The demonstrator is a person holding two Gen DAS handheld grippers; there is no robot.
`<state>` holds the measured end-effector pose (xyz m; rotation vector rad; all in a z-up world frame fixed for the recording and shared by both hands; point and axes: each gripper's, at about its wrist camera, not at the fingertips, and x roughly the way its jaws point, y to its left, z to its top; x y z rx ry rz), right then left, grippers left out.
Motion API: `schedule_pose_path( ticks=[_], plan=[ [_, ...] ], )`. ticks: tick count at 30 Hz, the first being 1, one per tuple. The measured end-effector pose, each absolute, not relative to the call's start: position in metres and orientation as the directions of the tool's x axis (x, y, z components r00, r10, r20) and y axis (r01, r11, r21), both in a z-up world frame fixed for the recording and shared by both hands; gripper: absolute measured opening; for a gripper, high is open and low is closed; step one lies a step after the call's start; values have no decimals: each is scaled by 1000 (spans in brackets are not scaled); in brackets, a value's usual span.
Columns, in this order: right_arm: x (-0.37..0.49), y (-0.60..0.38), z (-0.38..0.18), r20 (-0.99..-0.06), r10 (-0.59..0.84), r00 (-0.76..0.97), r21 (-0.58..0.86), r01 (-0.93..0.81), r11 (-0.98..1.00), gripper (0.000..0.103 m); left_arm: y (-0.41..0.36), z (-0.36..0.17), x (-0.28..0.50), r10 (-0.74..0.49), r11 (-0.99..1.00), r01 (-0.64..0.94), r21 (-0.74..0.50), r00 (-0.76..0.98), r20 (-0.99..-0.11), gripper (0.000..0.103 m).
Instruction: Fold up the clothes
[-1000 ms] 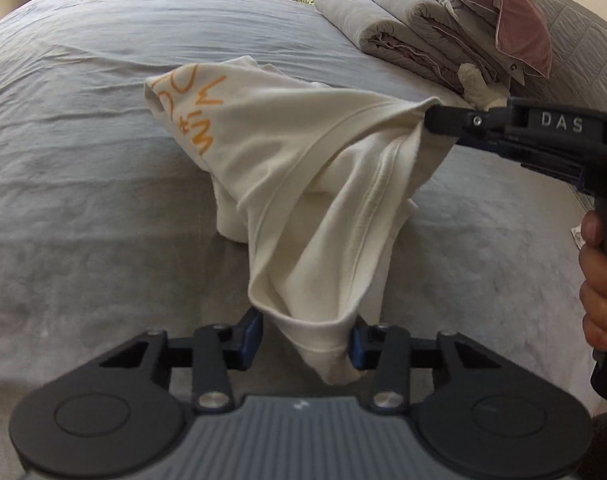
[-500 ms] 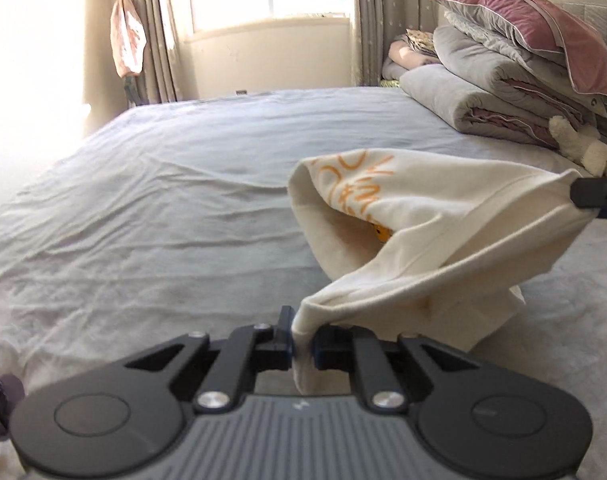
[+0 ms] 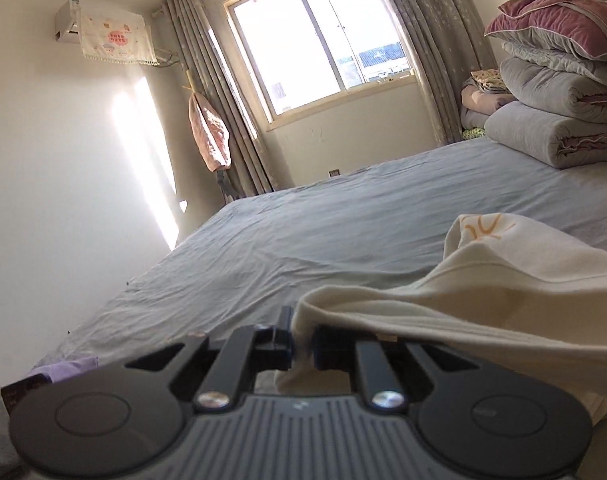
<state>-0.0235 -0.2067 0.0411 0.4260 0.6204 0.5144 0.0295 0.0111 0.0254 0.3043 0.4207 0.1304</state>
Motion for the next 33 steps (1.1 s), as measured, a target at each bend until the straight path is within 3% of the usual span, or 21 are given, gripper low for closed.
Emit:
schedule_pose_path(
  ticks=[5,7,9,11,15,24,27,33],
  plan=[
    [-18,-191,29,-498,559,663,478,-328,815,14,28,13,40,129,982,-25,188,818,-561,13],
    [-17,-186,24,-517,560,648,467,-334,818,15,32,13,38,101,989,-13,151,799,-593,20],
    [-17,-183,21,-529,566,632,459,-348,818,20,37,12,34,75,993,0,120,785,-615,45],
    [-18,-182,20,-543,563,623,454,-346,821,24,40,11,27,59,994,10,106,778,-626,54],
    [-22,-188,25,-533,578,618,468,-353,810,53,48,18,17,52,996,10,93,774,-631,59],
    [-20,-220,36,-483,554,678,496,-309,812,61,57,49,-4,-34,999,31,-15,810,-585,71],
    [-10,-232,29,-527,485,698,491,-216,844,61,42,58,-13,-128,992,110,-66,813,-569,77],
    [6,-249,9,-669,320,671,423,-10,906,61,-13,53,-8,-239,966,249,-67,767,-596,78]
  ],
)
